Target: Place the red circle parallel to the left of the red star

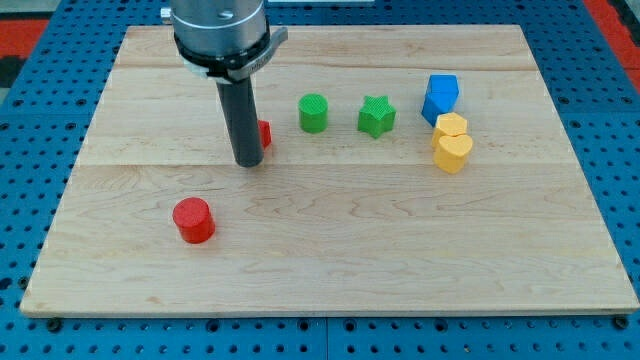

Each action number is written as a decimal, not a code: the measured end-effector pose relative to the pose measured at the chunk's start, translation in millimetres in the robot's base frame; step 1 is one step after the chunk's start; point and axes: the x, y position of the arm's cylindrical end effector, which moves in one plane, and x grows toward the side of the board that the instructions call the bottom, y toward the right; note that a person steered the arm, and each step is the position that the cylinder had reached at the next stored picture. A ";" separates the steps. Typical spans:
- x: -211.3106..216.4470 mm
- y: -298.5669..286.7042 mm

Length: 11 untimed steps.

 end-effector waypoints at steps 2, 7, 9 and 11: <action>-22.8 -9.2; 83.1 -61.5; 83.5 -92.6; 51.1 -125.7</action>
